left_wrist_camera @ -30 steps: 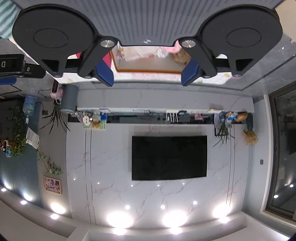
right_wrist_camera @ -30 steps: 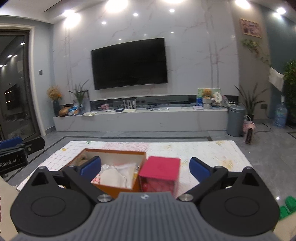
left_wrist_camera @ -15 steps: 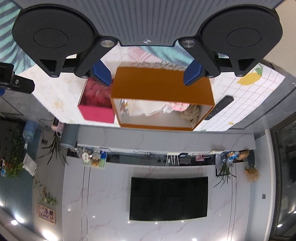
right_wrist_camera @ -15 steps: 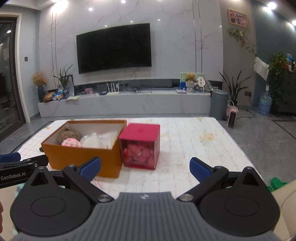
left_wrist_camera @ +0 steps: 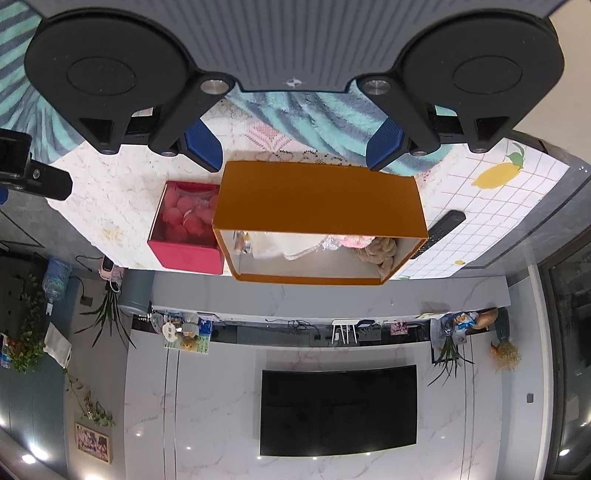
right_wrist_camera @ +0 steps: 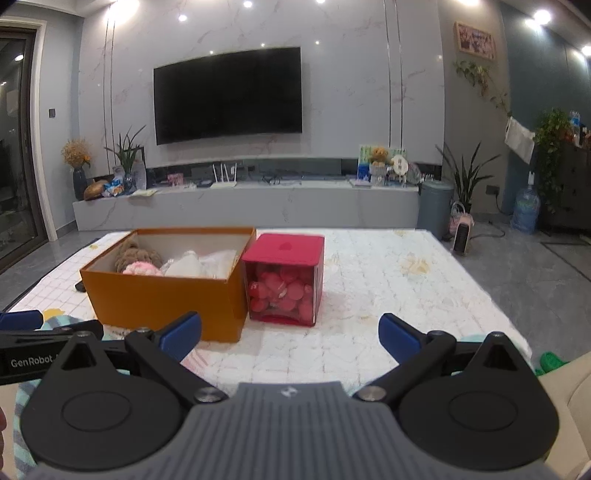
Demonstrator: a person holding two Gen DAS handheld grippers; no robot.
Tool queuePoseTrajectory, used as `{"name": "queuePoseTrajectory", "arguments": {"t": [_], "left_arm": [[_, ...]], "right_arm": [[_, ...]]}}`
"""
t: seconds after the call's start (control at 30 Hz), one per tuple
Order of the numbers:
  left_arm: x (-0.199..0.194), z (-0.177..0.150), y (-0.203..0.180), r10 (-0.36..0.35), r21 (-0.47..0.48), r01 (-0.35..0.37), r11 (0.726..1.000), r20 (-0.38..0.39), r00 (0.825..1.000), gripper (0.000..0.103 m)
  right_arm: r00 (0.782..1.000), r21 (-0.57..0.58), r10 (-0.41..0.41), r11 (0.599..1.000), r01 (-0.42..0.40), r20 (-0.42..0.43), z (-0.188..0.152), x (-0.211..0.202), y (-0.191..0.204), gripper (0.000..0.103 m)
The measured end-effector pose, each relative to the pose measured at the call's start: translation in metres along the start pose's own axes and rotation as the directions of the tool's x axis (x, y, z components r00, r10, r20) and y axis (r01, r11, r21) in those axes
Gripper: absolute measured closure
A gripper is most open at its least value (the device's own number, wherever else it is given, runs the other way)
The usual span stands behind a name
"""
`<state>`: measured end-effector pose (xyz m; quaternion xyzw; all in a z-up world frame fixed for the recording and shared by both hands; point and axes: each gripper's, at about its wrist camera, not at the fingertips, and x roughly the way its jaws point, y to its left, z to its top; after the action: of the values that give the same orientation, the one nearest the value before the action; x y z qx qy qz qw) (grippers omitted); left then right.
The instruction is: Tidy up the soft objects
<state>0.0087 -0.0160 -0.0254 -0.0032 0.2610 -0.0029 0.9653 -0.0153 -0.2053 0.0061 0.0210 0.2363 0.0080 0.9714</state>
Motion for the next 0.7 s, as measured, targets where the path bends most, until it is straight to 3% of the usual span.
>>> {"name": "queuePoseTrajectory", "arguments": {"t": [0.23, 0.7], "left_arm": [[0.0025, -0.0038, -0.0014, 0.003, 0.015, -0.003, 1.0, -0.018, 1.0, 0.001], [0.0023, -0.0038, -0.0015, -0.004, 0.017, 0.005, 1.0, -0.024, 1.0, 0.001]], "right_arm": [[0.999, 0.019, -0.003, 1.0, 0.004, -0.054, -0.0055, 0.01, -0.0027, 0.003], [0.998, 0.022, -0.009, 1.0, 0.01, -0.06, -0.0058, 0.0114, -0.003, 0.003]]}}
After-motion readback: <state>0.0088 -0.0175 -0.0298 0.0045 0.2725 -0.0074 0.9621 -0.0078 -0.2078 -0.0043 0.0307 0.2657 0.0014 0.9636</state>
